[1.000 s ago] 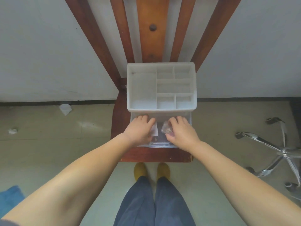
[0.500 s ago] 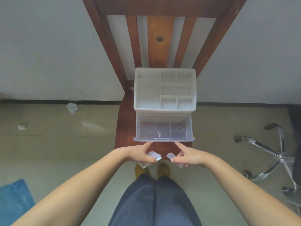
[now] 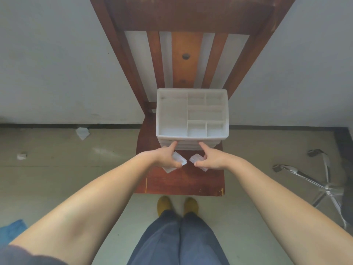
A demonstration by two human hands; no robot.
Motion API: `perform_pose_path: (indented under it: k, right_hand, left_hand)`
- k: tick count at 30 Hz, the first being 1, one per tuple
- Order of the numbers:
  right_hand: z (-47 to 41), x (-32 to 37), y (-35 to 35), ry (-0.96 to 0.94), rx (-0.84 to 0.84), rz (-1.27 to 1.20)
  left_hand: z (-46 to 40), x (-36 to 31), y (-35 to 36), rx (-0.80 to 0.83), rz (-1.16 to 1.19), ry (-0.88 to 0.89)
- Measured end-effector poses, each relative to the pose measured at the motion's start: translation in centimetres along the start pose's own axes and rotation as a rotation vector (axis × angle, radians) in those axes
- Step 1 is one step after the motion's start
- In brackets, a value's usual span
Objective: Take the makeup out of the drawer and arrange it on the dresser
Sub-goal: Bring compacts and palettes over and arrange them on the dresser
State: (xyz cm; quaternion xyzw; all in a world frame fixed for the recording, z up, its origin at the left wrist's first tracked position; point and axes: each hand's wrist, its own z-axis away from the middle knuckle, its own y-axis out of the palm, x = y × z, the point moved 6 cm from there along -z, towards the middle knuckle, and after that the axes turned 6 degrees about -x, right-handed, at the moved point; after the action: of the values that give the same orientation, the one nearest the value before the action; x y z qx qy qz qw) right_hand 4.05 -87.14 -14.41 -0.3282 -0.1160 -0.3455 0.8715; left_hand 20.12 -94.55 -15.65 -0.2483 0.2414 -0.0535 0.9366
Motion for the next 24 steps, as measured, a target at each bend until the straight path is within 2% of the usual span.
perform_pose_path:
  k: [2,4,8,11,17,24]
  right_hand:
    - [0.8,0.5,0.1,-0.011,0.001,0.021]
    - [1.9,1.4,-0.2,-0.048,-0.059,0.058]
    - [4.3,5.1,-1.3,-0.243,-0.256,0.252]
    - [5.7,8.4,-1.0,-0.417,-0.293,0.379]
    - [8.9,15.7,2.0,-0.776,-0.26,0.572]
    - [15.5,22.2,12.7,-1.117,-0.077,0.82]
  left_hand:
    - [1.0,-0.2,-0.1,-0.005,-0.002,0.005]
    - [2.8,-0.7,-0.7,-0.081,0.01,0.031]
    - [8.1,-0.2,-2.8,-0.359,0.07,0.041]
    - [12.7,1.2,-3.4,-0.546,0.114,-0.003]
    - [22.6,5.4,0.8,-0.867,0.246,-0.253]
    - [34.8,9.0,14.0,-1.107,0.532,-0.624]
